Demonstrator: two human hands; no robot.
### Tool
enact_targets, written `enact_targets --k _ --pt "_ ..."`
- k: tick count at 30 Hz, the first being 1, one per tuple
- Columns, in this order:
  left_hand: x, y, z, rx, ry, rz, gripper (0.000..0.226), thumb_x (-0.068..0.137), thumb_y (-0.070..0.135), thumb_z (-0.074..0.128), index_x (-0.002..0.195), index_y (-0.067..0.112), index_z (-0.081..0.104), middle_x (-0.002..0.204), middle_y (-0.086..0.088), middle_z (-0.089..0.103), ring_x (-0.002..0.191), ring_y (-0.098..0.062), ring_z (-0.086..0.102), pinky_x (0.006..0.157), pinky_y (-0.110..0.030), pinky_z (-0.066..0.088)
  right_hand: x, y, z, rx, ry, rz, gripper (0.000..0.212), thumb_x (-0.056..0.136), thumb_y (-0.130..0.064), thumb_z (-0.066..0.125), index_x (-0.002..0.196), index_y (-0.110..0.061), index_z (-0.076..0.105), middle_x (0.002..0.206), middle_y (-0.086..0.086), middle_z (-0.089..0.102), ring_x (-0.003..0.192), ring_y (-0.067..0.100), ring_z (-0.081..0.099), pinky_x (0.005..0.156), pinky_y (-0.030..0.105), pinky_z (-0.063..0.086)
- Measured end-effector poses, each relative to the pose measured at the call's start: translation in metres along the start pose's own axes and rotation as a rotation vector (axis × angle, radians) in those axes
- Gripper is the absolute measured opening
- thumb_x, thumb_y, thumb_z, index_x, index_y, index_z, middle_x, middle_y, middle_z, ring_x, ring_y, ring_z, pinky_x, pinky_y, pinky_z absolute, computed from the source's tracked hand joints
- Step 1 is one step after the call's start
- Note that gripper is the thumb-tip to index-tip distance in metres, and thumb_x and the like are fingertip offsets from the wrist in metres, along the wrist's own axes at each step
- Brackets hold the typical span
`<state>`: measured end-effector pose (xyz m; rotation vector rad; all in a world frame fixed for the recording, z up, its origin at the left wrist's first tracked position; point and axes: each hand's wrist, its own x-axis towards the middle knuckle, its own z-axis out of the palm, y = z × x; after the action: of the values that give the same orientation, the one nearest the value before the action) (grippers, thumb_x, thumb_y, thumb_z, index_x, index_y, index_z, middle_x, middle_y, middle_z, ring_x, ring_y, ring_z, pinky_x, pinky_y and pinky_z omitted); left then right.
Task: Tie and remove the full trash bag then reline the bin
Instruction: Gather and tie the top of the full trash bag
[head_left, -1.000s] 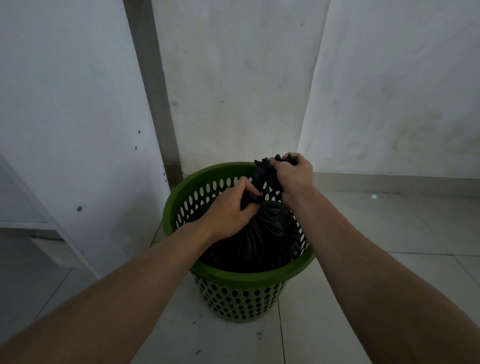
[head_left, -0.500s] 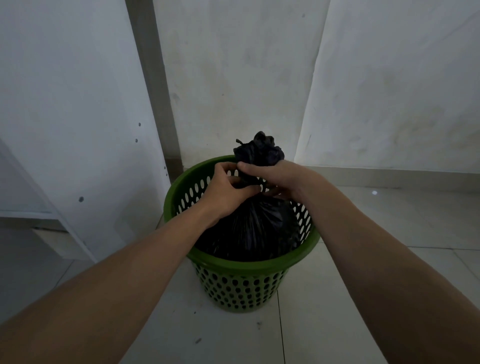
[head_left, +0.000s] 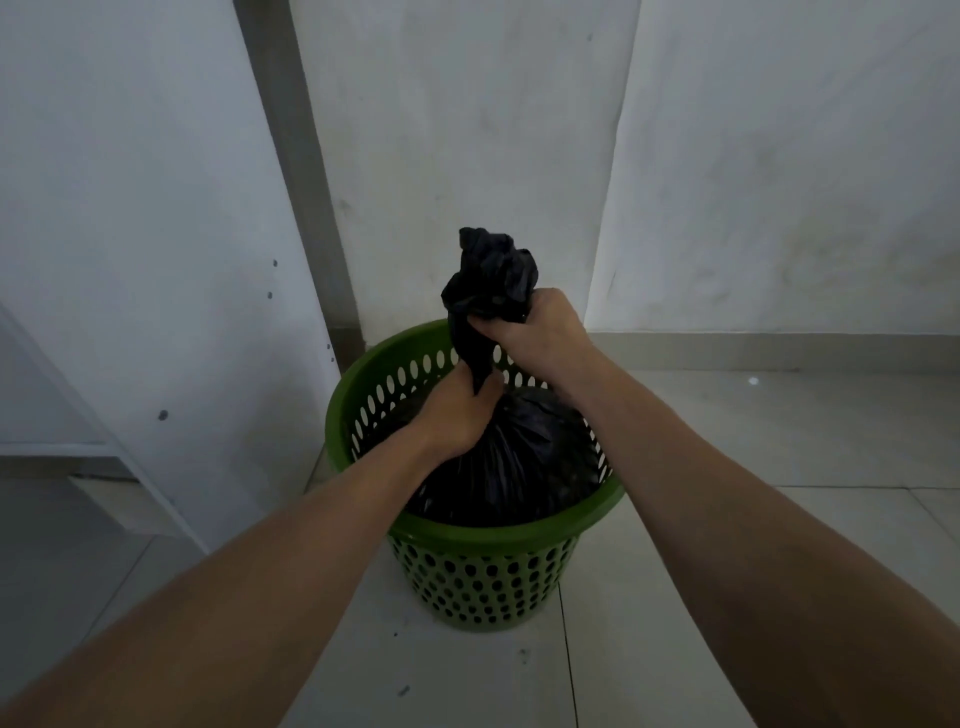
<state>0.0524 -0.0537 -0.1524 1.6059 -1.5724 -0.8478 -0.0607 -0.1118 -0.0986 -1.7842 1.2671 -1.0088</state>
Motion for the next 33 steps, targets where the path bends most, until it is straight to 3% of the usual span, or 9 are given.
enact_targets --k 4,8,11,14,17,22,25,30,33 --pt "0.002 0.013 0.004 0.045 0.033 -0.022 0.033 0.100 0.044 0.041 0.108 0.018 0.059 0.095 -0.005 0.067 0.092 -0.025 0.064 0.082 -0.034 0.050 -0.005 0.005 -0.003 0.165 0.029 0.050 0.016 0.088 -0.030 0.073 0.082 -0.015 0.072 0.083 0.004 0.072 0.078 0.014 0.067 0.066 0.026 0.056" --pt "0.003 0.028 -0.001 0.057 0.113 -0.089 0.048 0.100 0.048 0.039 0.080 0.010 0.061 0.082 -0.009 0.068 0.079 -0.027 0.064 0.068 -0.034 0.043 -0.009 0.003 0.001 0.241 0.055 0.024 0.014 0.091 -0.029 0.070 0.079 -0.021 0.069 0.078 -0.002 0.071 0.072 0.011 0.068 0.053 0.014 0.052" --pt "0.003 0.027 0.001 0.044 0.110 -0.086 0.036 0.102 0.034 0.043 0.092 0.004 0.061 0.097 -0.018 0.069 0.093 -0.035 0.065 0.074 -0.037 0.047 -0.014 -0.002 0.005 0.167 0.084 -0.040 0.028 0.090 -0.028 0.071 0.081 -0.001 0.071 0.079 0.015 0.073 0.074 0.027 0.070 0.063 0.037 0.056" --pt "-0.004 0.024 0.004 0.061 0.072 -0.091 0.019 0.101 0.017 0.046 0.115 0.008 0.055 0.105 -0.010 0.066 0.100 -0.027 0.064 0.087 -0.036 0.052 -0.016 -0.004 0.003 0.168 0.092 -0.041 0.033 0.089 -0.027 0.072 0.063 -0.009 0.062 0.060 0.005 0.062 0.054 0.015 0.057 0.052 0.029 0.045" --pt "-0.007 0.022 0.009 0.046 0.126 -0.109 0.016 0.096 0.009 0.047 0.107 0.021 0.050 0.102 -0.005 0.067 0.102 -0.025 0.064 0.095 -0.039 0.050 -0.015 -0.011 0.000 0.106 0.085 -0.053 0.039 0.089 -0.028 0.072 0.056 -0.012 0.056 0.052 -0.001 0.053 0.046 0.006 0.048 0.047 0.022 0.038" --pt "-0.010 0.038 0.004 -0.076 0.139 -0.032 0.035 0.087 0.042 0.056 0.110 0.016 0.062 0.100 -0.005 0.069 0.099 -0.026 0.065 0.097 -0.052 0.049 -0.016 -0.010 -0.008 0.272 0.091 0.065 0.022 0.091 -0.031 0.070 0.089 -0.009 0.073 0.092 0.013 0.075 0.087 0.023 0.070 0.076 0.037 0.057" --pt "-0.008 0.034 0.003 -0.059 0.135 0.007 0.027 0.101 0.032 0.043 0.115 0.015 0.058 0.107 -0.008 0.067 0.106 -0.030 0.061 0.105 -0.058 0.039 -0.019 -0.006 -0.007 0.323 0.075 0.089 0.015 0.091 -0.030 0.070 0.085 -0.016 0.073 0.093 0.009 0.076 0.087 0.020 0.071 0.073 0.030 0.058" --pt "-0.004 0.030 0.007 0.048 0.158 0.088 0.024 0.104 0.010 0.037 0.126 0.004 0.044 0.100 -0.024 0.061 0.091 -0.039 0.059 0.091 -0.056 0.044 -0.019 -0.011 -0.005 0.272 0.092 0.065 0.031 0.089 -0.030 0.072 0.096 0.000 0.073 0.097 0.021 0.074 0.095 0.033 0.069 0.083 0.047 0.056" --pt "-0.004 0.023 0.006 0.112 0.146 0.116 0.026 0.102 0.005 0.039 0.127 -0.001 0.044 0.109 -0.028 0.055 0.101 -0.045 0.054 0.091 -0.056 0.045 -0.020 -0.008 -0.005 0.268 0.068 0.068 0.030 0.088 -0.029 0.073 0.096 0.000 0.073 0.098 0.023 0.073 0.095 0.035 0.068 0.083 0.047 0.056"
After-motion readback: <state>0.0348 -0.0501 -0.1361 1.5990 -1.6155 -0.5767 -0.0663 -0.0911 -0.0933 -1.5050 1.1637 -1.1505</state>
